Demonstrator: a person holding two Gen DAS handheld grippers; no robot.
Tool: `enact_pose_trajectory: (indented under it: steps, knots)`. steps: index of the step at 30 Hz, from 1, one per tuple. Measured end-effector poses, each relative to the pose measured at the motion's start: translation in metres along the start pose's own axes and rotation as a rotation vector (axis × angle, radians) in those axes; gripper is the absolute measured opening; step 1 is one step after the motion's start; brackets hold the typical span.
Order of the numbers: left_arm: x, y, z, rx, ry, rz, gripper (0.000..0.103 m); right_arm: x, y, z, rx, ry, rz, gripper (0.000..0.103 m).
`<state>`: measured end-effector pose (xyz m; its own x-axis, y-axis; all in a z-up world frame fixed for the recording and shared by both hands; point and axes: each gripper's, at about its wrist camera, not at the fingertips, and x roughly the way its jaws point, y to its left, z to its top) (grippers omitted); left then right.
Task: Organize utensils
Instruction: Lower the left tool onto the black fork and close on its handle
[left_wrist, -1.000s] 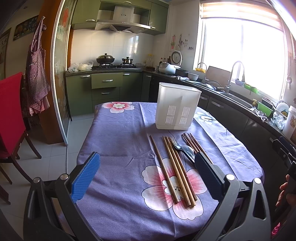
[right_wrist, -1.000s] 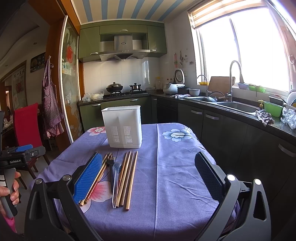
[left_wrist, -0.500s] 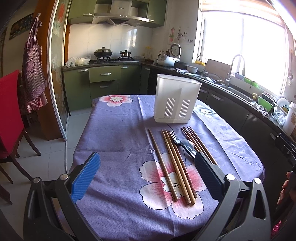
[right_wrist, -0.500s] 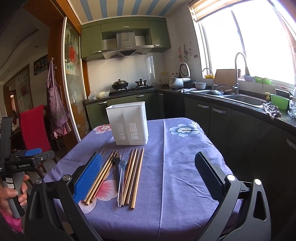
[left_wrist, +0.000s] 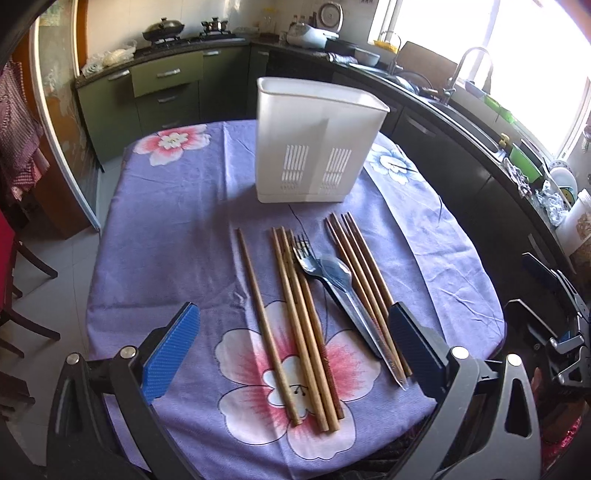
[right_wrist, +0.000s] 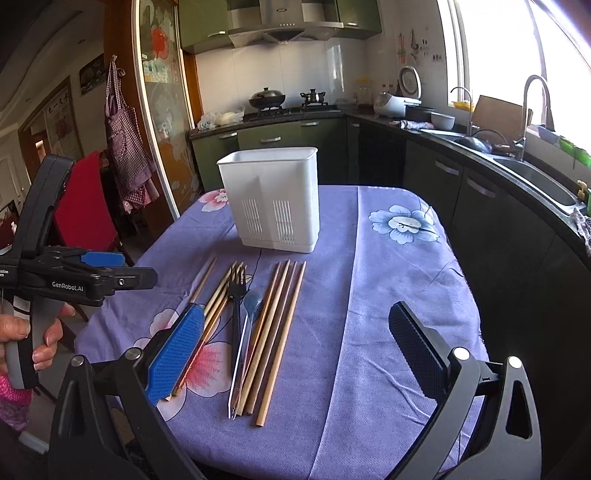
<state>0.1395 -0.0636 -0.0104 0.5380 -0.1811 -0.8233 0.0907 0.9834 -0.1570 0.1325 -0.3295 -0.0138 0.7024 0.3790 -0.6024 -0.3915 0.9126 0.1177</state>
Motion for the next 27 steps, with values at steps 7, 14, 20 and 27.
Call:
enact_pose_trajectory:
  steps: [7,14,20,27]
  knots:
    - [0.044,-0.021,0.013,-0.010,0.147,-0.055,0.090,0.016,-0.021,0.008,0.056,0.032,0.005,0.099]
    - [0.078,-0.031,0.016,-0.051,0.260,-0.051,0.059,0.025,-0.035,0.003,0.069,0.051,0.007,0.099]
    - [0.093,-0.039,0.019,-0.051,0.293,-0.008,0.035,0.028,-0.035,0.000,0.066,0.046,0.023,0.099]
    - [0.109,-0.046,0.015,-0.056,0.325,0.024,0.028,0.025,-0.038,-0.001,0.075,0.029,0.027,0.099]
